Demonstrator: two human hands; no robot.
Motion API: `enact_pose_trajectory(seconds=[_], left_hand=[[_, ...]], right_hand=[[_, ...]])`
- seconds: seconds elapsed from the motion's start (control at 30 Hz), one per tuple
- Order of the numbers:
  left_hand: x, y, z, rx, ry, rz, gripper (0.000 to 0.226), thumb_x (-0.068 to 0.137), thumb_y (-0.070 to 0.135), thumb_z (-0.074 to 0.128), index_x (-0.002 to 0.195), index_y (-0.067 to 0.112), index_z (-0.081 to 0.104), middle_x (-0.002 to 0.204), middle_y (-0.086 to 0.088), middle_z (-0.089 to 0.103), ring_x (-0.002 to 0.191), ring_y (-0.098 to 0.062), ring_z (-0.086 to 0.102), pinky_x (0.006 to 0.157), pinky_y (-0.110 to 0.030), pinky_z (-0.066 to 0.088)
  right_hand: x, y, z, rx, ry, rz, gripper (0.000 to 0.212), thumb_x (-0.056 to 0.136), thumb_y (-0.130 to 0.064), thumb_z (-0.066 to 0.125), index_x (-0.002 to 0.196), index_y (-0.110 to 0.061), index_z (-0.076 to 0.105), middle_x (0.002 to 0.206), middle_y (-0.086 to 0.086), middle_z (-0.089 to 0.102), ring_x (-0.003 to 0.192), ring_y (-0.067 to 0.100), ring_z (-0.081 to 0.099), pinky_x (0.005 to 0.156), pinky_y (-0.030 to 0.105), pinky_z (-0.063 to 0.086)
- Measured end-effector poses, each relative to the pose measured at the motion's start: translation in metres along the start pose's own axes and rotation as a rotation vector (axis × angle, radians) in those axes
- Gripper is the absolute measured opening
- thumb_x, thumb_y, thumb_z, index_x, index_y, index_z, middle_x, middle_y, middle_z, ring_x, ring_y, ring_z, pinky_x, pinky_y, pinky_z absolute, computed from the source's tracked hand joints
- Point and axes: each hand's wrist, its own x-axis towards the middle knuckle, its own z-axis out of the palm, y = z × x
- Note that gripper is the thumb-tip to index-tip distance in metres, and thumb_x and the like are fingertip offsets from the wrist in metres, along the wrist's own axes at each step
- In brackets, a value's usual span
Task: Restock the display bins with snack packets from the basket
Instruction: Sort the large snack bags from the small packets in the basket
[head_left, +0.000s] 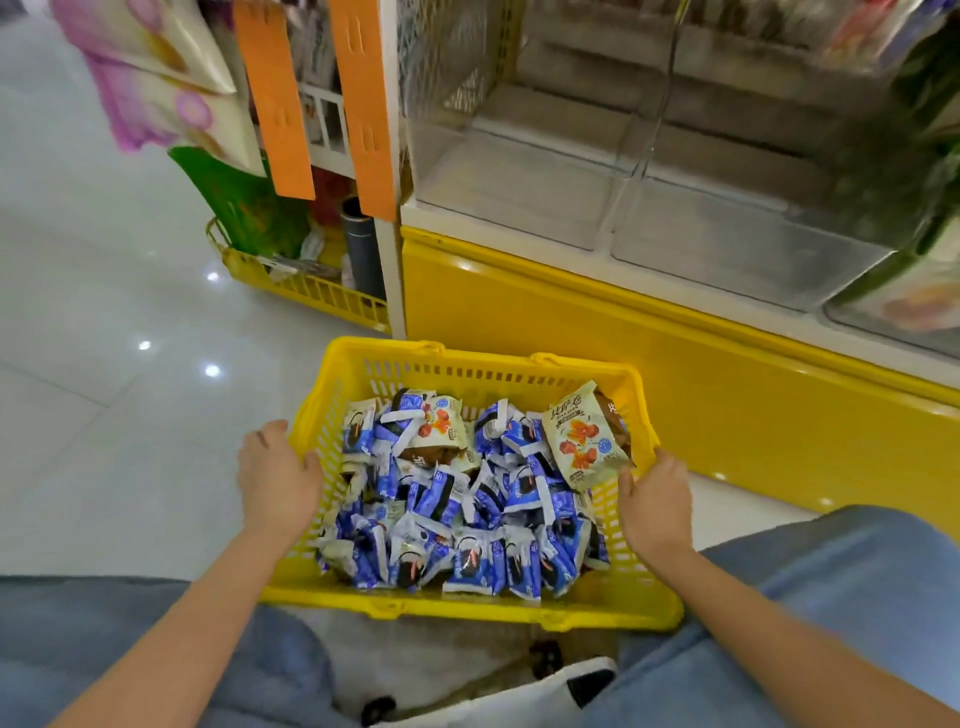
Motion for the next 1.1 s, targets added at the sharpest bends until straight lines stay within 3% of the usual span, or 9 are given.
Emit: enact_pose_trajectory(seconds=[0.07, 0.17, 0.27, 0.37, 0.57, 0.7, 0.83, 0.97, 1.1], left_hand=[[-0.011, 0.002, -0.006, 0.012, -0.027, 0.201, 0.035, 0.087, 0.004, 0.056, 0.121, -0.003, 0.048, 0.116, -0.024, 0.052, 0.105, -0.037, 0.050, 0.090, -0.045, 0.039], [-0.019, 0.014, 0.001, -0.029, -0.428, 0.275, 0.026, 0.092, 0.015, 0.053, 0.118, 0.007, 0.051, 0.119, -0.011, 0.053, 0.099, -0.019, 0.052, 0.087, -0.030, 0.041], [-0.029, 0.020, 0.025, 0.081, -0.834, 0.277, 0.040, 0.092, 0.023, 0.056, 0.129, 0.012, 0.045, 0.133, -0.007, 0.048, 0.118, -0.019, 0.048, 0.097, -0.027, 0.039], [-0.037, 0.009, 0.042, 0.184, -0.989, 0.254, 0.050, 0.090, 0.025, 0.059, 0.135, 0.014, 0.040, 0.140, -0.007, 0.043, 0.123, -0.020, 0.045, 0.100, -0.027, 0.038], [-0.037, -0.003, 0.055, 0.399, -0.891, 0.390, 0.055, 0.081, 0.038, 0.068, 0.130, 0.025, 0.049, 0.134, -0.004, 0.046, 0.124, -0.021, 0.042, 0.104, -0.034, 0.035], [-0.039, 0.004, 0.066, 0.499, -0.849, 0.525, 0.044, 0.081, 0.042, 0.065, 0.121, 0.026, 0.056, 0.130, 0.002, 0.051, 0.127, -0.020, 0.033, 0.107, -0.037, 0.023], [-0.038, 0.003, 0.074, 0.464, -0.798, 0.505, 0.026, 0.087, 0.033, 0.061, 0.111, 0.024, 0.056, 0.119, 0.002, 0.055, 0.119, -0.018, 0.038, 0.101, -0.032, 0.026], [-0.034, 0.005, 0.069, 0.192, -0.791, 0.329, 0.032, 0.088, 0.031, 0.062, 0.116, 0.017, 0.058, 0.116, -0.001, 0.059, 0.113, -0.017, 0.049, 0.098, -0.029, 0.038], [-0.023, 0.009, 0.056, -0.175, -0.691, 0.125, 0.026, 0.092, 0.027, 0.055, 0.111, 0.010, 0.058, 0.106, -0.008, 0.062, 0.078, -0.010, 0.058, 0.064, -0.012, 0.045]], right_hand=[[-0.014, -0.009, 0.004, -0.003, -0.065, -0.204, 0.039, 0.095, -0.017, 0.050, 0.129, -0.001, 0.044, 0.125, 0.016, 0.049, 0.115, 0.027, 0.045, 0.099, 0.033, 0.037], [-0.032, -0.022, 0.022, 0.042, -0.425, -0.337, 0.037, 0.097, -0.021, 0.048, 0.132, -0.011, 0.044, 0.132, 0.008, 0.047, 0.117, 0.018, 0.049, 0.098, 0.026, 0.039], [-0.041, -0.029, 0.038, 0.058, -0.663, -0.328, 0.041, 0.097, -0.022, 0.048, 0.136, -0.011, 0.040, 0.138, 0.007, 0.048, 0.120, 0.018, 0.051, 0.098, 0.025, 0.040], [-0.044, -0.036, 0.052, 0.124, -0.779, -0.264, 0.044, 0.098, -0.019, 0.046, 0.140, -0.008, 0.037, 0.144, 0.009, 0.041, 0.132, 0.021, 0.041, 0.107, 0.029, 0.035], [-0.041, -0.041, 0.087, 0.066, -0.905, -0.209, 0.051, 0.097, -0.014, 0.049, 0.144, -0.009, 0.031, 0.148, 0.010, 0.036, 0.133, 0.024, 0.039, 0.109, 0.032, 0.035], [-0.041, -0.050, 0.113, -0.126, -0.932, -0.287, 0.057, 0.091, -0.023, 0.059, 0.141, -0.010, 0.035, 0.144, 0.012, 0.039, 0.131, 0.027, 0.039, 0.109, 0.036, 0.033], [-0.039, -0.058, 0.127, -0.444, -0.937, -0.458, 0.058, 0.085, -0.038, 0.064, 0.132, -0.010, 0.043, 0.137, 0.012, 0.046, 0.129, 0.028, 0.037, 0.106, 0.039, 0.032], [-0.031, -0.065, 0.128, -0.519, -0.938, -0.576, 0.054, 0.083, -0.046, 0.063, 0.122, -0.010, 0.052, 0.127, 0.010, 0.050, 0.122, 0.027, 0.040, 0.101, 0.038, 0.033], [-0.022, -0.073, 0.110, -0.210, -1.013, -0.474, 0.050, 0.085, -0.038, 0.065, 0.125, -0.012, 0.050, 0.114, 0.008, 0.059, 0.097, 0.022, 0.057, 0.074, 0.029, 0.044]])
